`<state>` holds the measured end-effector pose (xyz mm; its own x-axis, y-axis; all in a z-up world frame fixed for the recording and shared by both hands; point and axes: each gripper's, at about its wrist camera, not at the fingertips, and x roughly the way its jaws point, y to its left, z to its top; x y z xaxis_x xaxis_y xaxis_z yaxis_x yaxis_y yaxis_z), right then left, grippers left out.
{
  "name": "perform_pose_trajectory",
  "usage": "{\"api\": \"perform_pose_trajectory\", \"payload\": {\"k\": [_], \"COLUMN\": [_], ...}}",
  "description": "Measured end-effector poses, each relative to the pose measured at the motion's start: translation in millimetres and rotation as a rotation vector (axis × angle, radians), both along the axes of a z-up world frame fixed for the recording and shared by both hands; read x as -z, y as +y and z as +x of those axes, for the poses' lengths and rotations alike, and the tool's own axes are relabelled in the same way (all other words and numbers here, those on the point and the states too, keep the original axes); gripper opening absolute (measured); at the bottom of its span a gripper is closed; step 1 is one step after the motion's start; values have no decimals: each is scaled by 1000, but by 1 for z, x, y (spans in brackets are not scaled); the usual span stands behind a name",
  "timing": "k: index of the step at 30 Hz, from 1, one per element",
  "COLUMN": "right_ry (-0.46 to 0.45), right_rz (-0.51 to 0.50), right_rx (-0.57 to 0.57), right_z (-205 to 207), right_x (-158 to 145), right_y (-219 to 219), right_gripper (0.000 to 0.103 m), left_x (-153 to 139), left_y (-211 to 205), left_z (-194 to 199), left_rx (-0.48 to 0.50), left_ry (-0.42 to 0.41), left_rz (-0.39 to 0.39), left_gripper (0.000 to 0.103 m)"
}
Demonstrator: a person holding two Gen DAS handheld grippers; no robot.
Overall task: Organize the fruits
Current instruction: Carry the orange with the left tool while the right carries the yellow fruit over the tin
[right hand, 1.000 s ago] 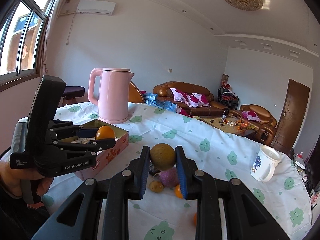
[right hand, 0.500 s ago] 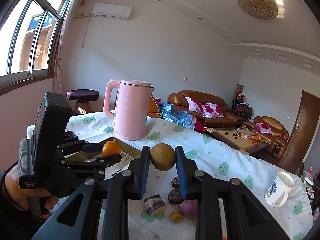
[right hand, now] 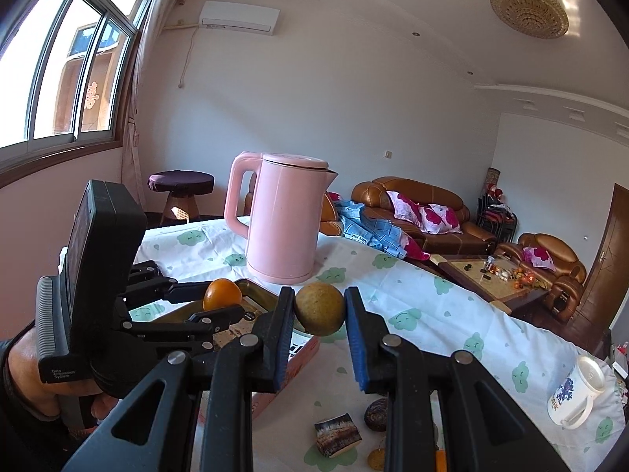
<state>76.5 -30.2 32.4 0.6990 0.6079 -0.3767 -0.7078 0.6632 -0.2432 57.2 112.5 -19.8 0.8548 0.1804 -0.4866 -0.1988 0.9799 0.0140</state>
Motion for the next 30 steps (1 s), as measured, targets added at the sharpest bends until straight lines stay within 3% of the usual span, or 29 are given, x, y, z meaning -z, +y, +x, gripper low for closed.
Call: {"api": "perform_pose_trajectory", "payload": {"k": [30], "right_ry": [176], "right_rz": [-93], "right_rx": [-73], "right_z": [33], "right_x": [70], "right_y": [54], "right_gripper": [27], "left_x": [30], "left_y": [33], "left_z": [12], "left_rx": [-56], "left_ry": [94], "left_rz": [45], "left_gripper": [37]}}
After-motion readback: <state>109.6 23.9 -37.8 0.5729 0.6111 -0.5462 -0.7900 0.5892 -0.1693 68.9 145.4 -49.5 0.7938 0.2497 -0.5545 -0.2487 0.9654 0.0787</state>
